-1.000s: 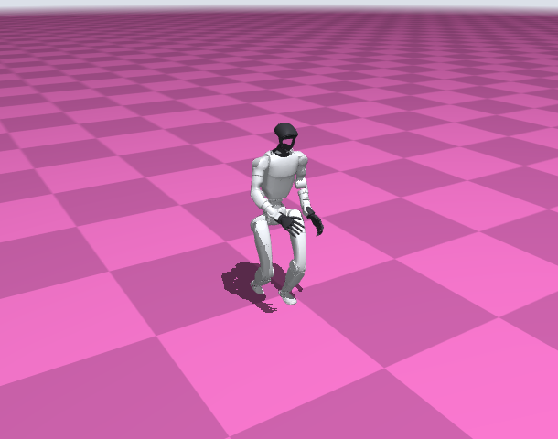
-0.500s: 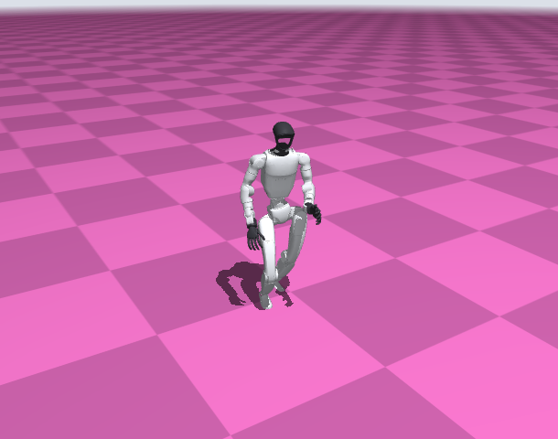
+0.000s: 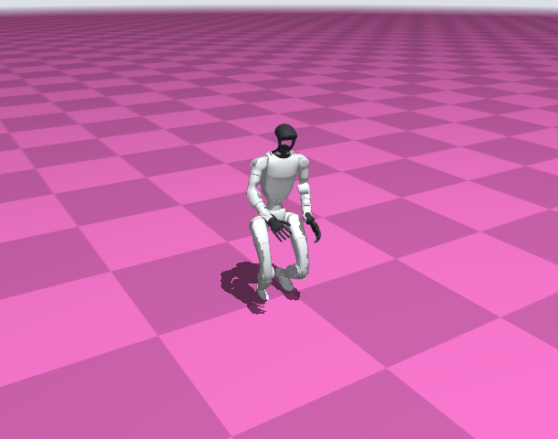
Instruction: Run
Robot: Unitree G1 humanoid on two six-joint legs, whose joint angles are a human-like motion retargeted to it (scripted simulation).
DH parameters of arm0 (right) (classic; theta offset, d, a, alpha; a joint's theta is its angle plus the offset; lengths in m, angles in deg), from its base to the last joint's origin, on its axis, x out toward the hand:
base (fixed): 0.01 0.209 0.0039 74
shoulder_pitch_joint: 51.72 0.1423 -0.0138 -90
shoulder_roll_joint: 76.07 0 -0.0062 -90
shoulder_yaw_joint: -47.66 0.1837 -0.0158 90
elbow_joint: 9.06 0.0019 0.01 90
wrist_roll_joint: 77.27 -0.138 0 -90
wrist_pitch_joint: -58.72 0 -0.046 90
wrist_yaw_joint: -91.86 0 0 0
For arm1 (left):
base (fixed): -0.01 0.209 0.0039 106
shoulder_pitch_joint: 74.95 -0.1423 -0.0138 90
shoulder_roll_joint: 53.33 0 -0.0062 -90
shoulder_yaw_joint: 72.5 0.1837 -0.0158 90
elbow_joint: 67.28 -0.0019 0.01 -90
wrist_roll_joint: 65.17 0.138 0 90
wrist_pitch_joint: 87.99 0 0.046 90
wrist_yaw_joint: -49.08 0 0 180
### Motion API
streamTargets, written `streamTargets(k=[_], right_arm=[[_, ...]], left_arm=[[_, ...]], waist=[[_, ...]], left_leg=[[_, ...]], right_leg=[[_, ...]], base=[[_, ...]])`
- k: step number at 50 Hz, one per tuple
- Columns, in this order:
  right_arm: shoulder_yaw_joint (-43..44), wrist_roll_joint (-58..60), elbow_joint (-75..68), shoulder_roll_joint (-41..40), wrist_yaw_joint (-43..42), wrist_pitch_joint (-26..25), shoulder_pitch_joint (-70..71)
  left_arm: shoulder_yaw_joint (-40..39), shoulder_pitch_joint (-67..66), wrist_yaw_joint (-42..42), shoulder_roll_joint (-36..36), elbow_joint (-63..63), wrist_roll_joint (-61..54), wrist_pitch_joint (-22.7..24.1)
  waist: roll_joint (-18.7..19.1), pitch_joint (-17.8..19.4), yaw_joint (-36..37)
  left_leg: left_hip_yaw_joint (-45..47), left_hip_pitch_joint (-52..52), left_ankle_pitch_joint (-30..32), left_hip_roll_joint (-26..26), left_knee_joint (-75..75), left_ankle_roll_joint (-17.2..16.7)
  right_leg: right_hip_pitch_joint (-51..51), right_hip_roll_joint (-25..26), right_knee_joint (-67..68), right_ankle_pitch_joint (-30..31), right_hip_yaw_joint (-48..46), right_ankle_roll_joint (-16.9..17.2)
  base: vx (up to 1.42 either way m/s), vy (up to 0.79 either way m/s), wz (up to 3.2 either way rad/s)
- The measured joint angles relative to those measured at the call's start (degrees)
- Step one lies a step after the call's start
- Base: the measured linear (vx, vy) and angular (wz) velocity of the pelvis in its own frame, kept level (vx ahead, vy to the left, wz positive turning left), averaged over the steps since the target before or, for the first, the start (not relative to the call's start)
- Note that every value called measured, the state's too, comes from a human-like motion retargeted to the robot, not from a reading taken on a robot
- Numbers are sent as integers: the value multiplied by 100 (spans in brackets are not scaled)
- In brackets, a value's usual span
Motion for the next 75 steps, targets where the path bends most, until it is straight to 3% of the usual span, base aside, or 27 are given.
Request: streamTargets(k=[5, 10, 15, 19, 22, 24, 29, 35, 38, 42, 47, 50, 52, 57, 63, 70, 75], right_arm=[[38, 14, 151, -47, -44, 26, 240], [34, 94, 37, -211, 78, 49, 211], [-87, 145, -259, -413, 302, 77, -253], [-154, 197, -622, -550, 478, 113, -676], [-145, 270, -839, -552, 473, 93, -1036], [-89, 310, -940, -498, 424, 77, -1275], [149, 284, -1035, -253, 276, 42, -1819], [462, 152, -1026, 22, 238, -1, -2268], [530, 97, -1034, 68, 215, 11, -2355], [532, -27, -1096, 40, 160, 56, -2299], [427, -156, -1062, -76, 177, 54, -1844], [330, -133, -1002, -75, 228, -14, -1379], [251, -59, -924, -69, 273, -38, -1076], [114, 73, -490, -76, 284, -16, -512], [37, 190, -44, -155, 257, 94, -240], [-27, 314, -90, -353, 450, 147, -544], [-119, 426, -450, -381, 650, 106, -993]], left_arm=[[-241, -545, 44, 75, 51, -63, 48], [-378, -774, 39, 106, 177, -135, 74], [-413, -737, -91, 101, 346, -113, 109], [-368, -380, -343, 103, 537, -59, 122], [-289, 5, -573, 64, 677, 1, 148], [-232, 315, -714, 31, 758, 34, 156], [-83, 1106, -866, -74, 941, 128, 183], [111, 1835, -717, -168, 1073, 283, 333], [204, 1950, -595, -196, 1037, 323, 391], [311, 1811, -410, -276, 867, 307, 412], [365, 1274, -214, -306, 487, 285, 298], [276, 979, -91, -303, 191, 224, 160], [190, 743, -18, -268, -1, 178, 77], [-87, 13, 111, -105, -257, 55, -10], [-309, -759, 131, 32, -111, -15, 67], [-320, -948, -73, 103, 491, -66, 123], [-134, -464, -404, 117, 902, 44, 217]], waist=[[-287, -150, 175], [-661, -277, 88], [-978, -146, -28], [-1241, 84, -162], [-1325, 195, -370], [-1343, 235, -551], [-1150, 223, -1001], [-711, 82, -1253], [-587, 68, -1273], [-398, 156, -1275], [126, 242, -1049], [324, 200, -765], [286, 148, -554], [-18, -13, -149], [-419, -230, -42], [-730, -165, -201], [-907, 58, -457]], left_leg=[[59, -809, 36, -847, -1875, -66], [29, -842, 441, -1716, -3423, -76], [109, -502, 425, -2216, -3190, 128], [152, 230, 242, -2662, -3469, 351], [150, 768, 115, -2855, -3737, 427], [100, 1212, 93, -2957, -4075, 420], [-83, 2345, 133, -2925, -5039, 245], [-193, 3368, 250, -2540, -6000, -36], [-201, 3664, 191, -2369, -5923, -139], [-101, 3553, -58, -1887, -4462, -347], [72, 2604, 316, -548, -1232, -589], [37, 1727, 508, 99, 74, -409], [16, 1159, 353, 190, 353, -228], [74, -73, -57, -310, -550, 1], [73, -791, 309, -1402, -2702, -84], [53, -320, 473, -2162, -3184, 103], [84, 304, 162, -2521, -3149, 275]], right_leg=[[385, -341, -348, -6, 162, 331], [662, -883, -286, -44, 275, 622], [1011, -1400, 627, 48, 435, 926], [1023, -1963, 1756, 941, 561, 1284], [678, -2381, 2589, 1327, 627, 1263], [347, -2619, 2855, 1229, 672, 1124], [-544, -2639, 2268, 594, 607, 792], [-1132, -1755, 300, 359, 461, 838], [-1053, -1471, -71, 414, 418, 822], [-732, -1176, 229, 516, 220, 615], [-467, -458, 659, 253, -228, 58], [-387, -146, 583, 101, -353, -187], [-284, -91, 479, 19, -284, -206], [58, -231, 110, -6, 12, 51], [406, -751, -144, -15, 234, 490], [908, -1410, 541, -20, 372, 854], [840, -1968, 1872, 640, 428, 1131]], base=[[0, 2, 14], [1, 2, 23], [0, 0, 0], [0, 4, -11], [-1, 2, -6], [0, 0, 0], [0, 0, 0], [0, 0, 0], [0, -2, -2], [-3, -7, 0], [-5, -8, -6], [-6, -7, -11], [0, 0, 0], [0, 0, 0], [0, 3, 21], [0, 1, 6], [0, 2, 0]])
